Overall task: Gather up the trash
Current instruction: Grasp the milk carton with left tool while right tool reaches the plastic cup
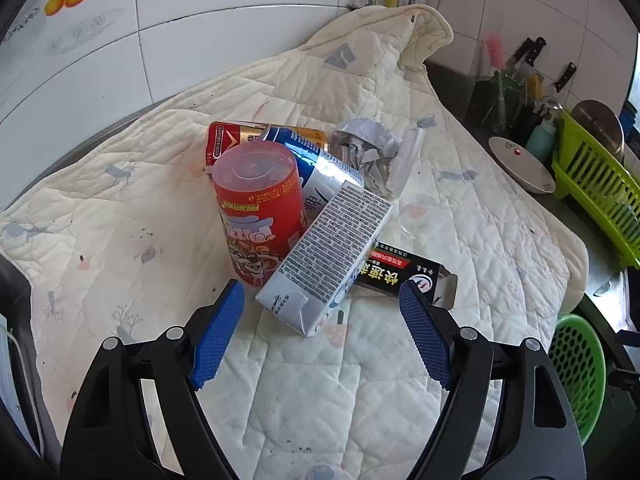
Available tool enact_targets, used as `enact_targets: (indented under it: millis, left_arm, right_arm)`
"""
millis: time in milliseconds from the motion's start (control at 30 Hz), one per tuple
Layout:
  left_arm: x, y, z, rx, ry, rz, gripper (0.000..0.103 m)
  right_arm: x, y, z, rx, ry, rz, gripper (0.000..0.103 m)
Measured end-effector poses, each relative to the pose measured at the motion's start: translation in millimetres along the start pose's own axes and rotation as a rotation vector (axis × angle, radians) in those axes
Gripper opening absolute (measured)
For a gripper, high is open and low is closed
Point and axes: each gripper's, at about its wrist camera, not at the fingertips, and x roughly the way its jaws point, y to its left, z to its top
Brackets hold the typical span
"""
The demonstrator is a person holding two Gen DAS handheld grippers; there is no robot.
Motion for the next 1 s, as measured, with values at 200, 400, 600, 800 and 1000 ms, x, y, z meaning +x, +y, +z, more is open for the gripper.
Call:
enact_targets:
  millis: [200, 400, 600, 800, 1000]
  left_arm:
    - [26, 7, 11, 0.036, 0.039, -0.024, 0.079]
    - [39, 7, 14, 0.069, 0.06, -0.056, 0.079]
    - [45, -1, 16, 0.114, 0.062, -0.088, 0.077]
    - [53, -9, 18, 0.17, 0.074, -0.086, 0.069]
    - [55, -9, 19, 0.158, 0.071, -0.096, 0.049]
  right_arm:
    - [13, 8, 12, 0.013, 0.016, -0.01, 0.08]
    - [24, 16, 21, 0.02, 0.027, -0.013, 0.08]
    - [32, 24, 31, 0.014, 0.033, -0.013, 0.08]
    - [40, 31, 42, 0.001, 0.038, -0.009, 0.08]
    - [47, 40, 57, -0.018, 0.034, -0.002, 0.08]
